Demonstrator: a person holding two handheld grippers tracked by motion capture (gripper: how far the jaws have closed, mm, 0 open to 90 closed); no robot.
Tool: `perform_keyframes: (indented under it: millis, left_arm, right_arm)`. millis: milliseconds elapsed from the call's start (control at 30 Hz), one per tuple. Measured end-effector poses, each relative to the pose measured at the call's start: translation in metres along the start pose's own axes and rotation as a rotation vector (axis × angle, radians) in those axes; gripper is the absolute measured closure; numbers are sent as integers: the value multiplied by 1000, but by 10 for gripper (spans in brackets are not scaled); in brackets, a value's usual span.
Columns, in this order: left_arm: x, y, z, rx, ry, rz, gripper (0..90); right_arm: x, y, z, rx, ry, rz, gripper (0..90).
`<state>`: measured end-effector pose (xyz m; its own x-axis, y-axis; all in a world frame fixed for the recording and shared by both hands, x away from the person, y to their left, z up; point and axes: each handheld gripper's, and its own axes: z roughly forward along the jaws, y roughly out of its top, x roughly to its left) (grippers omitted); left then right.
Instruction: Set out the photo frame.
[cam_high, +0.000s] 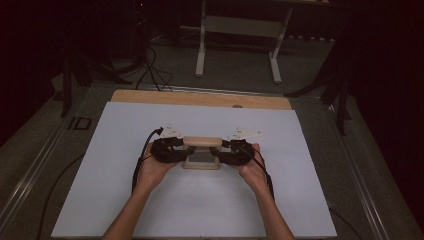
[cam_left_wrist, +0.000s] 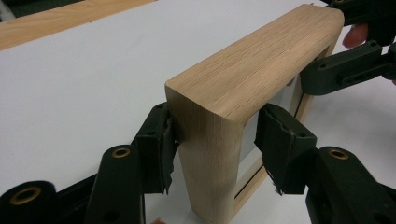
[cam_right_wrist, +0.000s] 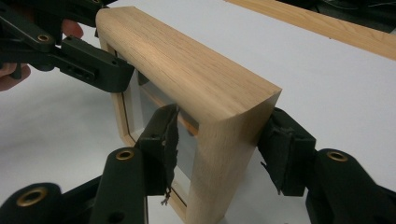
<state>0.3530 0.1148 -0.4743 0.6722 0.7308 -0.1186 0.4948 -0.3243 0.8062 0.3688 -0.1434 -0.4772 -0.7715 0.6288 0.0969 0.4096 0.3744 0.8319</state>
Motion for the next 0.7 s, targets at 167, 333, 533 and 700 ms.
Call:
perform_keyframes:
  millis: [167,333,533,700]
  left_arm:
    - [0,0,1,0,6,-15,484]
    - [2,1,2,0,7,-28,484]
    - [6,1,5,-7,0,-50,482]
    - [9,1,7,-8,-8,-57,481]
  right_arm:
    - [-1,2,2,7,1,3,482]
    - [-3,4,4,13,-1,17,473]
    - [-5,5,7,19,-6,34,468]
    - [-7,6,9,27,-15,38,471]
